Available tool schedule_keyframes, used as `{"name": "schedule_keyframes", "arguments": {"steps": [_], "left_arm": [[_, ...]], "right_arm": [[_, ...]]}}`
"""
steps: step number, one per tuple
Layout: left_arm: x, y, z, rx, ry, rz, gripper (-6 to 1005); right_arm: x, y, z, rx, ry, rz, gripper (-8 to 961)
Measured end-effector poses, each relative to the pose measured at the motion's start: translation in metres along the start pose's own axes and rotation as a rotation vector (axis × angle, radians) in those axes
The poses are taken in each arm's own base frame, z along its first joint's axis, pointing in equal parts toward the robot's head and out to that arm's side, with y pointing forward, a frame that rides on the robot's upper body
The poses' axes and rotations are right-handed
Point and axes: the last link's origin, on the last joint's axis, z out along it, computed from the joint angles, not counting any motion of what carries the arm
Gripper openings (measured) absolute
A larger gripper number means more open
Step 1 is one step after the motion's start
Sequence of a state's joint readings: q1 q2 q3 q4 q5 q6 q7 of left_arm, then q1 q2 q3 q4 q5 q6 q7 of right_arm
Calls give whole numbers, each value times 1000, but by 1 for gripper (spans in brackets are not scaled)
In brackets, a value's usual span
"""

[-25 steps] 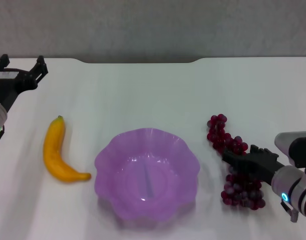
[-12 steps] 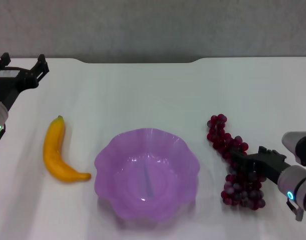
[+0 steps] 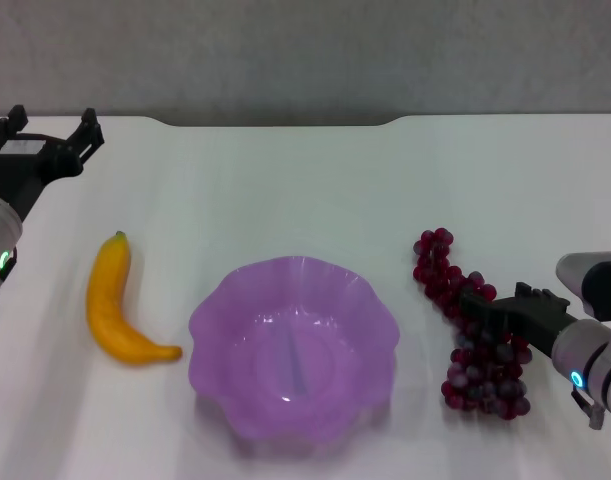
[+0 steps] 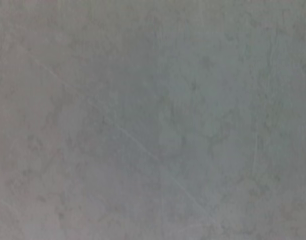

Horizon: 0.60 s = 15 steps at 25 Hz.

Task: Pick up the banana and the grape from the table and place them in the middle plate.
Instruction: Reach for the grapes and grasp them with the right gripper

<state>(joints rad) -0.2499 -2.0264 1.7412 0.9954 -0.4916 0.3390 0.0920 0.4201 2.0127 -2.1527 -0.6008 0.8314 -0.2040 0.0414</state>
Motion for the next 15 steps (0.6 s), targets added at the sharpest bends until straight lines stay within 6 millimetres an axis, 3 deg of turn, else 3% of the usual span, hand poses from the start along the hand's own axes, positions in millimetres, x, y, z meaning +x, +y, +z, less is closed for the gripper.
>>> {"name": "schedule_keyframes", "arguments": {"steps": [15], "left_arm": [[2,4,3,-8,6,-3,881]], "right_arm": [[1,14,6,-43,22,-57,860]]}}
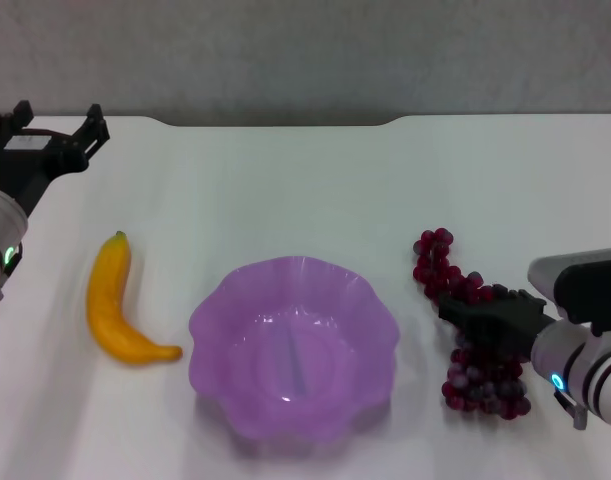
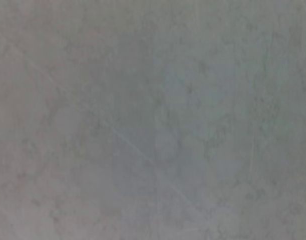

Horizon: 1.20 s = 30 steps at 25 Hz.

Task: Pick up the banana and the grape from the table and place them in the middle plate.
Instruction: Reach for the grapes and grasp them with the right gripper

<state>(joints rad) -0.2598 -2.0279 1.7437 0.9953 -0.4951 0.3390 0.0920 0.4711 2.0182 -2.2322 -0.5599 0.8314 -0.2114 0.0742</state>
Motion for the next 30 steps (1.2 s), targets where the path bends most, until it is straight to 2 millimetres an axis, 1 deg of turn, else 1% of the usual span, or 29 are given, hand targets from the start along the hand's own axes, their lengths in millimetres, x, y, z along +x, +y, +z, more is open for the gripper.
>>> {"name": "schedule_keyframes", "arguments": {"steps": [6,17,19,25,30], "left_arm": [[1,1,0,-2,2,0,881],[4,3,3,-9,9,1,882],[4,3,3,-9,9,1,882],[3,5,3,-15,6,3,882],[2,5,2,-16,5,4,882]], "right_arm": [[9,-5,-1,8,26,19,859],[5,-4,2,3,24,1,859],[5,-3,2,3,25,5,828],[5,-4,2,5,28,12,583],[5,-4,3,6,28,7,487]]}}
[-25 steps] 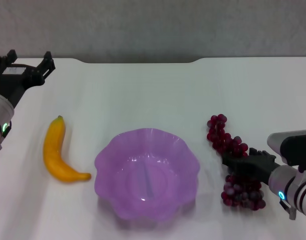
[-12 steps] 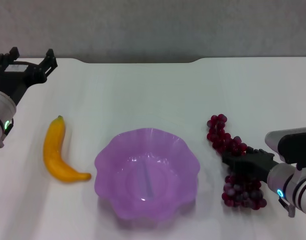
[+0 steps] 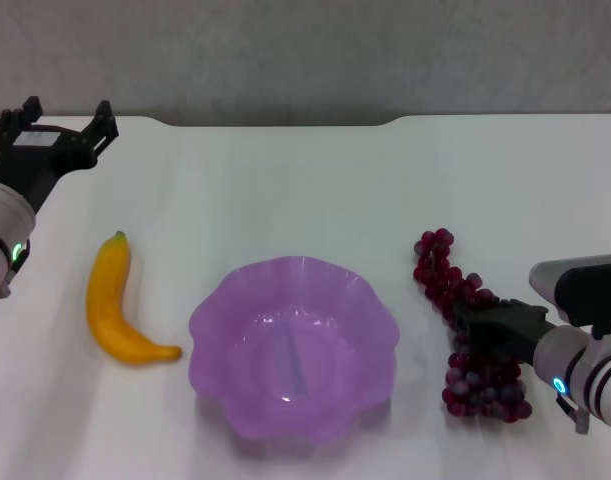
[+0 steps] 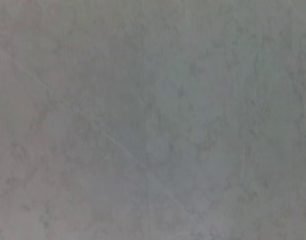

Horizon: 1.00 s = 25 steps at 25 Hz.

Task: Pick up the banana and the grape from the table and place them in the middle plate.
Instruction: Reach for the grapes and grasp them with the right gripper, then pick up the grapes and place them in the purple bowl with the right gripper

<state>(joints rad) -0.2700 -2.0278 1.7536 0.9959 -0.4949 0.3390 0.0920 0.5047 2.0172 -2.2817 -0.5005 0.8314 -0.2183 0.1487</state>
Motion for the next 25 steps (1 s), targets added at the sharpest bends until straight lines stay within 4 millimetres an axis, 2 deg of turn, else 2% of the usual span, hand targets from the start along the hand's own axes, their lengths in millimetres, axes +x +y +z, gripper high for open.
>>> {"name": "schedule_keyframes", "arguments": {"steps": [25], "left_arm": [[0,0,0,1,2,-1,882]], "right_arm": [[-2,5,0,-27,-30,-56,417]]}}
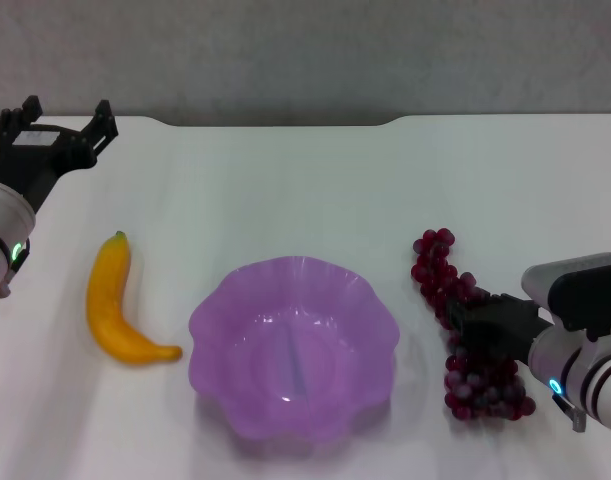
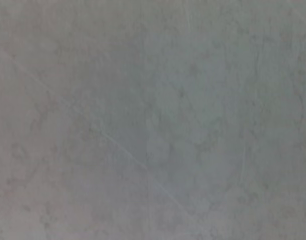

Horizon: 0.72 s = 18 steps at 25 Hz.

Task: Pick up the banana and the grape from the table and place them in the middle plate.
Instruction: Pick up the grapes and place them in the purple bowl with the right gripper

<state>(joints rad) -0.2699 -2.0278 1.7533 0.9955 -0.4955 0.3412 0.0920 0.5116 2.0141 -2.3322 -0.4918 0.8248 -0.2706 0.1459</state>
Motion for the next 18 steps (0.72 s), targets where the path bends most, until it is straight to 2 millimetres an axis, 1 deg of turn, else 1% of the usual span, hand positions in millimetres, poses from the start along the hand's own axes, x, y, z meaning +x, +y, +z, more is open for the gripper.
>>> {"name": "schedule_keyframes", "arguments": {"steps": [11,18], "left_arm": [[0,0,0,-1,-1,1,882],[0,0,0,0,1,0,882]], "right_arm": [[-1,0,0,-1,-18,0,413],[-1,1,-1,-5,-24,0,381]]}}
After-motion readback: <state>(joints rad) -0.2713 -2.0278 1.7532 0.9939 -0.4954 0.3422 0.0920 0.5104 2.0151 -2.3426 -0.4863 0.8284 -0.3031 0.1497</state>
